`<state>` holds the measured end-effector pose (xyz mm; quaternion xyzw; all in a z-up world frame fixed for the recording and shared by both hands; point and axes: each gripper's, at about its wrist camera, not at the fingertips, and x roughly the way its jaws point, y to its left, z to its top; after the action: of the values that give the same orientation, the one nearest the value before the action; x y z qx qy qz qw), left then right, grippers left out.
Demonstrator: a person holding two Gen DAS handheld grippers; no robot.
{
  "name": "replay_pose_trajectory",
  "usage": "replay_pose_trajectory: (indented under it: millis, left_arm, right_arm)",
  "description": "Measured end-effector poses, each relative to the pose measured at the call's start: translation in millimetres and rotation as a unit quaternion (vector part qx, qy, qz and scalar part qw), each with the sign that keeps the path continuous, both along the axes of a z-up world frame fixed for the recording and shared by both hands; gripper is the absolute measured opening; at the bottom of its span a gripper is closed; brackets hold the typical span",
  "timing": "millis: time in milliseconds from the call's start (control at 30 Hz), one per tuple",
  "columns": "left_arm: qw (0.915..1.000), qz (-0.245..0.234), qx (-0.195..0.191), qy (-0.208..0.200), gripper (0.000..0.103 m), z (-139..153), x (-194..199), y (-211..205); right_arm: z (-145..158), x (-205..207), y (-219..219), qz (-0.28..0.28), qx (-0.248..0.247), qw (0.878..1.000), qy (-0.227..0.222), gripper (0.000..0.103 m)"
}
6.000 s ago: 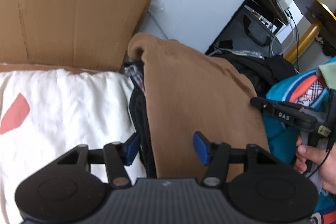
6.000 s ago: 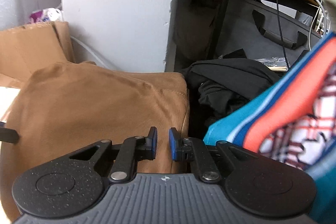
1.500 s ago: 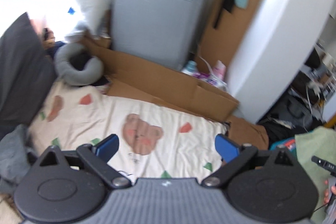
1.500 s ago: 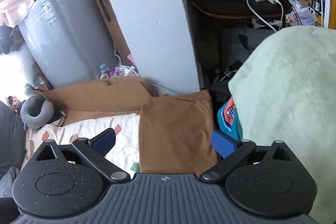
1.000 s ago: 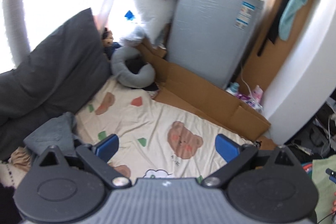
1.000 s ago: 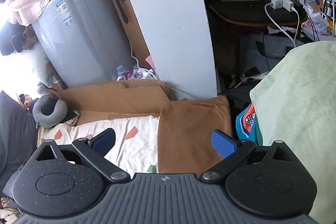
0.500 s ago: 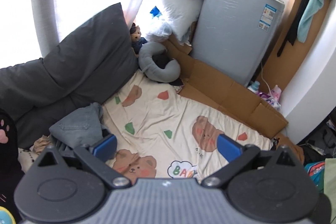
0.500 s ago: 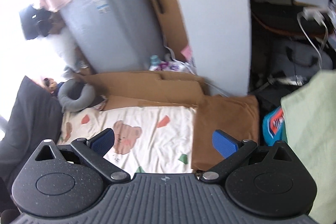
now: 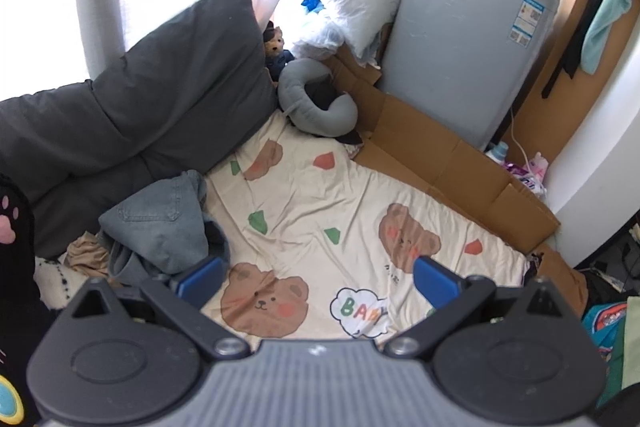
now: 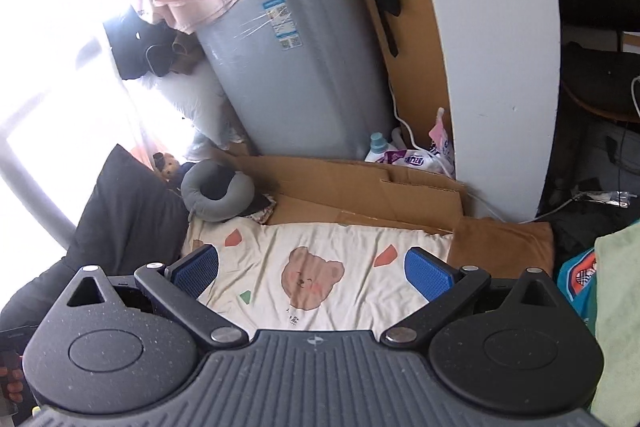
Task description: Fold clothes
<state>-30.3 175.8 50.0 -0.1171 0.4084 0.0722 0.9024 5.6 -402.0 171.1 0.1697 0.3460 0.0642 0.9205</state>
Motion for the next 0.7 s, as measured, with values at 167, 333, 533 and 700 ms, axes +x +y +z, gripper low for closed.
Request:
replay_pose_trajectory:
  millis: [167, 333, 533, 700]
  left_arm:
    - [0.9999, 0.004, -0.01, 0.01, 0.102, -11.3, 0.2, 2.2]
    - [0.9997, 0.008, -0.015, 0.017, 0.102, -20.1, -3.7, 0.4]
    - [0.9996, 0.005, -0.022, 0.017, 0.102, -26.5, -2.7, -17.5]
    - [0.9996, -0.007, -0.025, 0.013, 0.102, -30.3, 2.2, -41.7]
  right_arm:
    - [-34.9, 5.5, 4.7, -0.017, 0.011, 0.999, 0.035, 0.102]
    - [-67.6, 8.1, 7.8, -0.023, 0.027, 0.997, 0.064, 0.102]
    - [-85.5, 17.1, 20.3, -0.036, 0.051, 0.995, 0.078, 0.102]
    - [-78.2, 27.7, 49.9, -0.011, 0.057, 0.996, 0.067, 0.102]
